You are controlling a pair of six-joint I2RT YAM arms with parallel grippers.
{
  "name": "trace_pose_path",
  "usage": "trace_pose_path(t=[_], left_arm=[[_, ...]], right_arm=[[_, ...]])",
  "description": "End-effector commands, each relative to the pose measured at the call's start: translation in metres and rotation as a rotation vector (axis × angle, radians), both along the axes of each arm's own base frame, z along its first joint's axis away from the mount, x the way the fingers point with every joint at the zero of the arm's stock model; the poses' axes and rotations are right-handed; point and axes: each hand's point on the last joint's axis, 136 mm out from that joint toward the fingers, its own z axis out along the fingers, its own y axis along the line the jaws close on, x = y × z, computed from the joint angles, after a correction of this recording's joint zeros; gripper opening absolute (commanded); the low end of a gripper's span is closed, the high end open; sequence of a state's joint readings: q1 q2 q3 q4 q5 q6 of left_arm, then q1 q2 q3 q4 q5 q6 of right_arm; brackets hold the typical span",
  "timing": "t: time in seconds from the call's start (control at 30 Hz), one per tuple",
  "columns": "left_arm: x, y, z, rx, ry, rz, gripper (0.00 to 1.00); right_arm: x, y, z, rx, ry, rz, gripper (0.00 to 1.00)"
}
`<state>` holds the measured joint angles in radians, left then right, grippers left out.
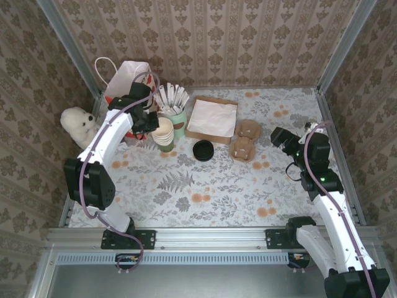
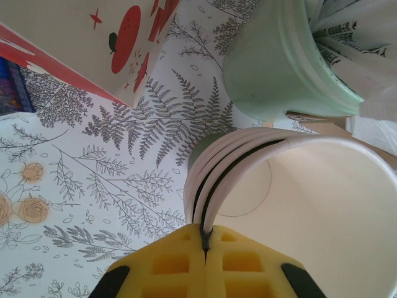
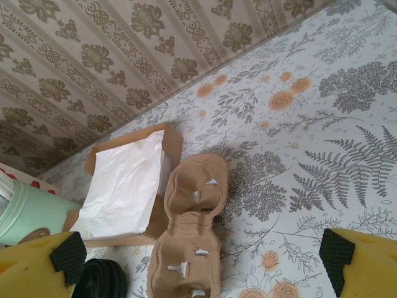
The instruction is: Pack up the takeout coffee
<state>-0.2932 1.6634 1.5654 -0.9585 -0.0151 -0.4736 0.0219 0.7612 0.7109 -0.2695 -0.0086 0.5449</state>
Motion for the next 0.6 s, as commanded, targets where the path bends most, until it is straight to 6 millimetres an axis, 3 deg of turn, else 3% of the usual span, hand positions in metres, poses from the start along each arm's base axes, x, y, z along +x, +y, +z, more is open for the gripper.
trace_pose_path(t=[0.0,0.3,0.57], left_arm=[[0.003,-0.006,0.019,-0.019,-0.026,-0.025,0.00],[0.008,-0.009,0.055,-0.079,-0.102,-0.032,0.00],[0.008,-0.010,0.064,-0.103,-0.113,-0.030,0.00]], right_arm=[[-0.001,0.003,0.013,-0.020,-0.011,0.029,1.00],[-0.001,0.004,0.013,-0.023,-0.002,0.036,1.00],[-0.001,0.003,0.013,-0.038,0.003,0.035,1.00]])
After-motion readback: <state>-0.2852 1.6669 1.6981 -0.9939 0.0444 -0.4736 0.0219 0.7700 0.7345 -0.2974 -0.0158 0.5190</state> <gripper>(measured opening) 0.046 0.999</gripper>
